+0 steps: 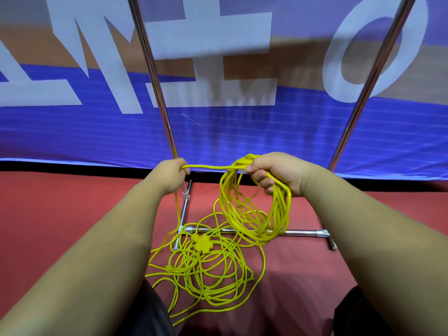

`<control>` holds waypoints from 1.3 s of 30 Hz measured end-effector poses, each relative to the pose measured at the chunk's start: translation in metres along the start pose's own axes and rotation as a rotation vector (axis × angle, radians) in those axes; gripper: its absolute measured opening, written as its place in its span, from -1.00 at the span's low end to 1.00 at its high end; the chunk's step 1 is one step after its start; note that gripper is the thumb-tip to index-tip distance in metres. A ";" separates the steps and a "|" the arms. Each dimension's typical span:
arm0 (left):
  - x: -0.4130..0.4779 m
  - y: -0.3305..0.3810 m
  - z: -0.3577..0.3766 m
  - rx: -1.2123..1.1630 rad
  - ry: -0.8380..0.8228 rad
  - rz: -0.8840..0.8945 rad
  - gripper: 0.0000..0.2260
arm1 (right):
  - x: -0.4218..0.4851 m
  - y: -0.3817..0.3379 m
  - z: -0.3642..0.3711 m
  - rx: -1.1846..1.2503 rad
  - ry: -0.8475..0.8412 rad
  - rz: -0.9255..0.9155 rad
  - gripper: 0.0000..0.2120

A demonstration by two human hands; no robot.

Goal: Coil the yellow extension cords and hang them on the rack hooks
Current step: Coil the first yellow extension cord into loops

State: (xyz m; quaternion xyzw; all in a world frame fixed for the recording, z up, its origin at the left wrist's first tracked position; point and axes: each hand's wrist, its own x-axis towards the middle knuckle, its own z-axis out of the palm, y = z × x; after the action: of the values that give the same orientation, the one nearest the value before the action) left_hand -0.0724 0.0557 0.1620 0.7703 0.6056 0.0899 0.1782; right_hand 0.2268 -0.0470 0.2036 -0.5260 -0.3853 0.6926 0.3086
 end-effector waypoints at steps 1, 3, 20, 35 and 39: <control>0.000 -0.010 0.001 0.028 -0.026 -0.052 -0.81 | 0.001 -0.002 -0.002 0.051 0.040 -0.033 -0.85; 0.002 -0.030 0.002 0.099 -0.111 -0.157 -0.84 | 0.001 -0.006 -0.008 0.146 0.152 -0.104 -0.85; -0.004 0.054 0.000 0.220 -0.175 0.381 -0.87 | 0.023 0.006 -0.033 0.318 0.533 -0.222 -0.97; -0.024 0.094 -0.006 -0.139 -0.044 0.541 -0.73 | 0.017 0.020 0.003 -0.065 0.020 0.073 -0.81; -0.021 0.077 -0.007 -0.112 -0.091 0.443 -0.71 | 0.019 0.018 0.008 -0.098 -0.004 0.032 -0.83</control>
State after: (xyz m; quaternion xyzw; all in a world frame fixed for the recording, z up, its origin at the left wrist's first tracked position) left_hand -0.0110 0.0209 0.1990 0.8766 0.4071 0.1257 0.2238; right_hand 0.2136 -0.0423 0.1807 -0.5451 -0.4108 0.6788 0.2708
